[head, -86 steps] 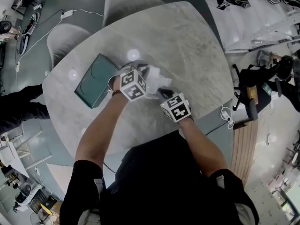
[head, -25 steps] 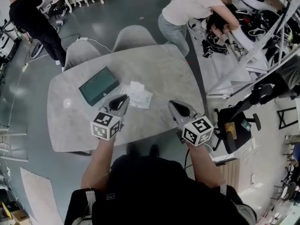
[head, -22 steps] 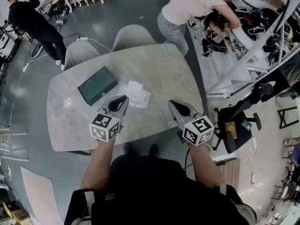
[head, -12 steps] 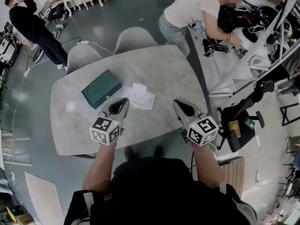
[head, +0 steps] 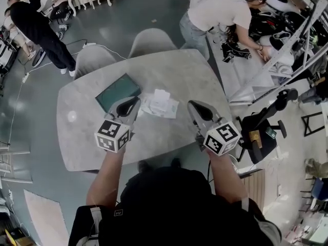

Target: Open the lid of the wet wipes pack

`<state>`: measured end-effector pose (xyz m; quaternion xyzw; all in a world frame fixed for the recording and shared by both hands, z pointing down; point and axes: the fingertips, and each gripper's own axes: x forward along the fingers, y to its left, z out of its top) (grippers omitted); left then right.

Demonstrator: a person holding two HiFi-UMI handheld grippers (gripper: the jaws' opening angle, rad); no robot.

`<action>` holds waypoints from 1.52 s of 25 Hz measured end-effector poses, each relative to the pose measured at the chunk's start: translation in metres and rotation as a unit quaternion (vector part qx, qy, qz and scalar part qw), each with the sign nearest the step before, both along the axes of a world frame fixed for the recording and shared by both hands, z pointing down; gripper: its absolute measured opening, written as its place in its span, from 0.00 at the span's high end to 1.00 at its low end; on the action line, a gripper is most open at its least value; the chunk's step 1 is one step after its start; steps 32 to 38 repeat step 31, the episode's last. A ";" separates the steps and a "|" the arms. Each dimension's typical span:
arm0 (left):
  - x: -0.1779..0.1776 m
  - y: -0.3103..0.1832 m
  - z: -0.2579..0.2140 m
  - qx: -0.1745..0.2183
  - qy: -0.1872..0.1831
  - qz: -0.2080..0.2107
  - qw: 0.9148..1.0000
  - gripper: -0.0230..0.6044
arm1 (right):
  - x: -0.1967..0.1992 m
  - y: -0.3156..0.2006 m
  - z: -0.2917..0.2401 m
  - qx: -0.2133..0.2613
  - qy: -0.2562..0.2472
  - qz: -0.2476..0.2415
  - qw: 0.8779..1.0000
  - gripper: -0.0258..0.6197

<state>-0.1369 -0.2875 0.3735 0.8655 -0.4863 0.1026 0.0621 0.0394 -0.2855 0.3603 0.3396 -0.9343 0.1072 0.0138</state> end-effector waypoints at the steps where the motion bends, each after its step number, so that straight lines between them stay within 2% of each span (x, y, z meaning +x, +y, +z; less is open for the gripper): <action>1: -0.005 0.000 -0.001 0.001 0.003 -0.004 1.000 0.91 | -0.003 0.001 0.000 -0.001 0.000 0.000 1.000 0.96; 7: -0.017 0.005 0.008 -0.005 0.020 -0.017 1.000 0.91 | -0.010 0.002 0.002 0.000 0.008 0.001 1.000 0.96; 14: -0.016 0.002 0.007 -0.009 0.022 -0.017 1.000 0.91 | -0.016 -0.001 0.001 0.001 0.010 -0.008 1.000 0.96; 31: 0.014 0.002 0.015 -0.015 0.012 -0.018 1.000 0.92 | 0.008 -0.004 0.016 -0.017 0.000 -0.016 1.000 0.96; 38: 0.014 0.002 0.015 -0.015 0.012 -0.018 1.000 0.92 | 0.008 -0.004 0.016 -0.017 0.000 -0.016 1.000 0.96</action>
